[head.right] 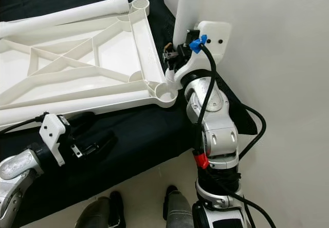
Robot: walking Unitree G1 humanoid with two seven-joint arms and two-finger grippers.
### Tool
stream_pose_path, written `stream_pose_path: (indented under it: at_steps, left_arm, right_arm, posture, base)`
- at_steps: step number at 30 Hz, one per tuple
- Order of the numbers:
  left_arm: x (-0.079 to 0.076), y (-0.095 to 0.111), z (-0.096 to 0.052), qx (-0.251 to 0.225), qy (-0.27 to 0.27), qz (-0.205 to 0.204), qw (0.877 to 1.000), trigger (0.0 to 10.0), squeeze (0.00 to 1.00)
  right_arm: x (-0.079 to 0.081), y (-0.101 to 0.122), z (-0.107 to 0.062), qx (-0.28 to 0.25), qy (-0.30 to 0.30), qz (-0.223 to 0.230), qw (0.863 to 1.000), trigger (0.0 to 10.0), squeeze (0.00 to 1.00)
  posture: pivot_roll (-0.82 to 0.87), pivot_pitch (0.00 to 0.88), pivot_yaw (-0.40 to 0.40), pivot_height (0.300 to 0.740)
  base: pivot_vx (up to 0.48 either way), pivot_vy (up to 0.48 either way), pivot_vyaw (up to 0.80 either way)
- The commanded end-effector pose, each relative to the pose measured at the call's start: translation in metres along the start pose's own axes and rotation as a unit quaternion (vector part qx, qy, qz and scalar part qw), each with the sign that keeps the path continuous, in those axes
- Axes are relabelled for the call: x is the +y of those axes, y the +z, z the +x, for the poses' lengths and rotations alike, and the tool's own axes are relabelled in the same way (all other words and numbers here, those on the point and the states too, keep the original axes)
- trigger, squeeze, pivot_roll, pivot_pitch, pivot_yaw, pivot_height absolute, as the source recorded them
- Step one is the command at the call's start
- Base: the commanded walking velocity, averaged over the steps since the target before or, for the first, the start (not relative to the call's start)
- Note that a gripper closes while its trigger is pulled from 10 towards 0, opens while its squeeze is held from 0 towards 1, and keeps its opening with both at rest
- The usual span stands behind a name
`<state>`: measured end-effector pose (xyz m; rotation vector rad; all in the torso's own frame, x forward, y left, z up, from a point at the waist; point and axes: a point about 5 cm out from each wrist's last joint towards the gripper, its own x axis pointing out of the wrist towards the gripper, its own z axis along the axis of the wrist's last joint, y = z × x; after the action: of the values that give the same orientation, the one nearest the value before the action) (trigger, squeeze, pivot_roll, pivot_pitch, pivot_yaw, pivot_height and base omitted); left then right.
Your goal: Building children table
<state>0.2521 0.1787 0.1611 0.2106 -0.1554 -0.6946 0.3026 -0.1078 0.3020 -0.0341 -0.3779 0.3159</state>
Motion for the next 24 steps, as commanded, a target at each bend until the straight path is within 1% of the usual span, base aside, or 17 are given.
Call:
stream_pose_path:
  at_steps: [1, 2, 3, 4, 5, 6, 8, 9, 10, 11, 12, 14, 17, 18, 19, 23, 24]
  left_arm:
    - [-0.002, -0.005, -0.003, 0.009, 0.002, -0.002, 1.000, 10.0, 0.00]
    - [-0.002, -0.005, -0.003, 0.009, 0.002, -0.002, 1.000, 10.0, 0.00]
    - [-0.002, -0.004, -0.002, 0.008, 0.002, -0.002, 1.000, 10.0, 0.00]
    - [-0.002, -0.004, -0.002, 0.008, 0.002, -0.002, 1.000, 10.0, 0.00]
    - [-0.002, -0.004, -0.002, 0.008, 0.001, -0.002, 1.000, 10.0, 0.00]
    - [-0.002, -0.004, -0.002, 0.008, 0.001, -0.002, 1.000, 10.0, 0.00]
    - [-0.003, -0.003, -0.002, 0.007, -0.001, -0.003, 1.000, 10.0, 0.00]
    - [-0.003, -0.003, -0.002, 0.007, -0.001, -0.003, 1.000, 10.0, 0.00]
    - [-0.005, -0.002, -0.003, 0.006, -0.002, -0.004, 1.000, 10.0, 0.00]
    - [-0.006, -0.001, -0.004, 0.006, -0.003, -0.004, 1.000, 10.0, 0.00]
    - [-0.006, -0.001, -0.004, 0.006, -0.003, -0.004, 1.000, 10.0, 0.00]
    - [-0.007, 0.000, -0.006, 0.006, -0.004, -0.004, 1.000, 10.0, 0.00]
    - [-0.011, 0.003, -0.013, 0.011, -0.004, -0.005, 1.000, 10.0, 0.00]
    - [-0.011, 0.003, -0.013, 0.011, -0.004, -0.005, 1.000, 10.0, 0.00]
    - [-0.013, 0.004, -0.016, 0.012, -0.004, -0.006, 1.000, 10.0, 0.00]
    - [-0.015, 0.005, -0.018, 0.013, -0.005, -0.006, 1.000, 10.0, 0.00]
    - [-0.016, 0.006, -0.019, 0.014, -0.005, -0.007, 1.000, 10.0, 0.00]
  right_arm:
    - [0.006, -0.001, 0.002, -0.009, 0.054, 0.037, 0.998, 10.0, 0.00]
    - [0.006, -0.001, 0.002, -0.009, 0.054, 0.037, 0.998, 10.0, 0.00]
    - [0.004, 0.001, 0.005, -0.015, 0.102, 0.057, 0.993, 10.0, 0.00]
    - [0.004, 0.001, 0.005, -0.015, 0.102, 0.057, 0.993, 10.0, 0.00]
    - [-0.002, 0.006, 0.011, -0.027, 0.174, 0.074, 0.982, 10.0, 0.00]
    - [-0.002, 0.006, 0.011, -0.027, 0.174, 0.074, 0.982, 10.0, 0.00]
    - [-0.024, 0.020, 0.021, -0.041, 0.343, 0.077, 0.935, 10.0, 0.00]
    - [-0.024, 0.020, 0.021, -0.041, 0.343, 0.077, 0.935, 10.0, 0.00]
    - [-0.035, 0.028, 0.028, -0.048, 0.404, 0.081, 0.910, 10.0, 0.00]
    - [-0.041, 0.033, 0.032, -0.052, 0.436, 0.083, 0.895, 10.0, 0.00]
    - [-0.041, 0.033, 0.032, -0.052, 0.436, 0.083, 0.895, 10.0, 0.00]
    - [-0.043, 0.037, 0.035, -0.053, 0.464, 0.079, 0.881, 10.0, 0.00]
    - [-0.037, 0.035, 0.033, -0.016, 0.569, 0.025, 0.822, 10.0, 0.00]
    - [-0.037, 0.035, 0.033, -0.016, 0.569, 0.025, 0.822, 10.0, 0.00]
    - [-0.036, 0.034, 0.034, -0.007, 0.589, 0.009, 0.808, 10.0, 0.00]
    - [-0.036, 0.031, 0.033, 0.005, 0.599, -0.003, 0.801, 10.0, 0.00]
    - [-0.037, 0.027, 0.032, 0.020, 0.615, -0.010, 0.788, 10.0, 0.00]
  posture:
    - [-0.02, 0.309, 0.020, 0.740]
    - [-0.02, 0.309, 0.020, 0.740]
    - [-0.02, 0.311, 0.025, 0.740]
    - [-0.02, 0.311, 0.025, 0.740]
    - [-0.01, 0.315, 0.026, 0.740]
    - [-0.01, 0.315, 0.026, 0.740]
    - [-0.01, 0.323, 0.024, 0.740]
    - [-0.01, 0.323, 0.024, 0.740]
    - [0.01, 0.333, 0.021, 0.740]
    - [0.01, 0.334, 0.021, 0.740]
    - [0.01, 0.334, 0.021, 0.740]
    - [0.03, 0.342, 0.019, 0.740]
    - [0.05, 0.356, 0.020, 0.740]
    - [0.05, 0.356, 0.020, 0.740]
    - [0.06, 0.366, 0.024, 0.740]
    - [0.07, 0.372, 0.025, 0.740]
    - [0.07, 0.380, 0.027, 0.740]
  base:
    - [0.000, 0.000, 0.00]
    - [0.000, 0.000, 0.00]
    - [0.000, 0.000, 0.00]
    - [0.000, 0.000, 0.00]
    - [0.000, 0.000, 0.00]
    - [0.000, 0.000, 0.00]
    - [0.000, 0.000, 0.00]
    - [0.000, 0.000, 0.00]
    - [0.000, 0.000, 0.00]
    - [0.000, 0.000, 0.00]
    - [0.000, 0.000, 0.00]
    - [0.000, 0.000, 0.00]
    - [0.000, 0.000, 0.00]
    - [0.000, 0.000, 0.00]
    - [0.000, 0.000, 0.00]
    - [0.000, 0.000, 0.00]
    - [0.000, 0.000, 0.00]
